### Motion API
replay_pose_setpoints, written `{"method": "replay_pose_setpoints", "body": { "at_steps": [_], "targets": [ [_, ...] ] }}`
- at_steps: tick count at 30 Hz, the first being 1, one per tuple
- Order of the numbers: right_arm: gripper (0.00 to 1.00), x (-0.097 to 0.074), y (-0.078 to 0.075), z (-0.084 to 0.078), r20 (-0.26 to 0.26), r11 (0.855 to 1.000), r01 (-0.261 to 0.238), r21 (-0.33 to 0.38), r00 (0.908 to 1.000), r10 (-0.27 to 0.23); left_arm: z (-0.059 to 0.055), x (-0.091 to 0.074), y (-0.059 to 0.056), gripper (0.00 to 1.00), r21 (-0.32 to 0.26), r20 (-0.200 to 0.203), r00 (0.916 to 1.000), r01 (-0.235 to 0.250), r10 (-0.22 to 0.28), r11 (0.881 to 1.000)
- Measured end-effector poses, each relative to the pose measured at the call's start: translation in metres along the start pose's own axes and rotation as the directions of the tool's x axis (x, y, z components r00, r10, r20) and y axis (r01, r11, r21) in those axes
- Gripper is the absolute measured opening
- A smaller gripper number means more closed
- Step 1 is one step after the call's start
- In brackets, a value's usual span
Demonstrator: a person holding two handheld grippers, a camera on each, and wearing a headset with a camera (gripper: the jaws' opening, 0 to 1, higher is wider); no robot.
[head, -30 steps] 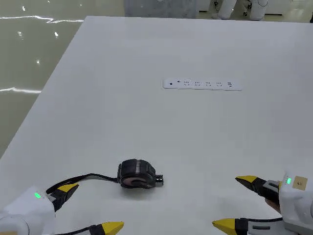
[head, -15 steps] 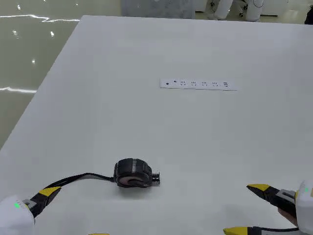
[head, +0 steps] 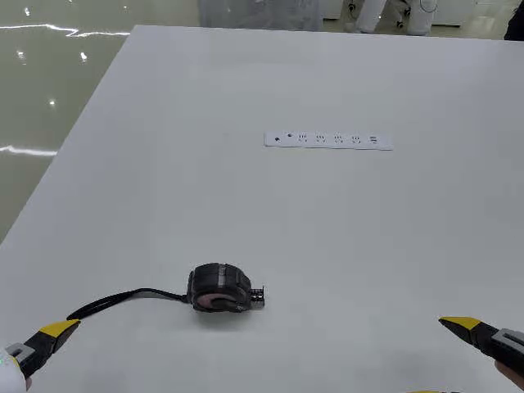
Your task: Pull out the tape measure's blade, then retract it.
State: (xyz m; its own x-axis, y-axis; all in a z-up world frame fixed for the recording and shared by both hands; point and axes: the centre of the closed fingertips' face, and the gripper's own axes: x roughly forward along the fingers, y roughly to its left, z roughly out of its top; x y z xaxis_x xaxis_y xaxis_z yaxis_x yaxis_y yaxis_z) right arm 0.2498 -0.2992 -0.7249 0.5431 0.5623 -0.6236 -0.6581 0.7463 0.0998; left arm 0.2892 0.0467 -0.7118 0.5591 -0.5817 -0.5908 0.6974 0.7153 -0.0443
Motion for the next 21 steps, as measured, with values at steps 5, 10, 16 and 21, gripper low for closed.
{"method": "replay_pose_setpoints", "body": {
  "at_steps": [5,10,16,21],
  "targets": [
    [0.77,-0.0006,0.0006,-0.0021,0.000,1.000,0.000,0.006,1.0000,0.000,0.0012,-0.0026,0.0003,0.89,0.004,0.001,1.0000,0.001,-0.001,1.000],
    [0.77,-0.0014,0.0005,-0.0032,0.001,1.000,0.000,0.014,1.0000,0.000,0.0030,-0.0044,0.0062,0.94,-0.002,0.014,0.9997,-0.020,0.020,1.000],
    [0.77,-0.0025,0.0004,-0.0035,0.003,1.000,0.003,0.020,1.0000,-0.003,0.0018,-0.0060,0.0064,0.90,-0.009,0.008,0.9998,-0.017,0.017,1.000],
    [0.77,-0.0026,-0.0003,-0.0047,0.003,1.000,0.003,0.023,1.0000,-0.003,0.0008,-0.0066,0.0051,0.86,-0.010,0.005,1.0000,-0.008,0.008,1.000]
  ]
}}
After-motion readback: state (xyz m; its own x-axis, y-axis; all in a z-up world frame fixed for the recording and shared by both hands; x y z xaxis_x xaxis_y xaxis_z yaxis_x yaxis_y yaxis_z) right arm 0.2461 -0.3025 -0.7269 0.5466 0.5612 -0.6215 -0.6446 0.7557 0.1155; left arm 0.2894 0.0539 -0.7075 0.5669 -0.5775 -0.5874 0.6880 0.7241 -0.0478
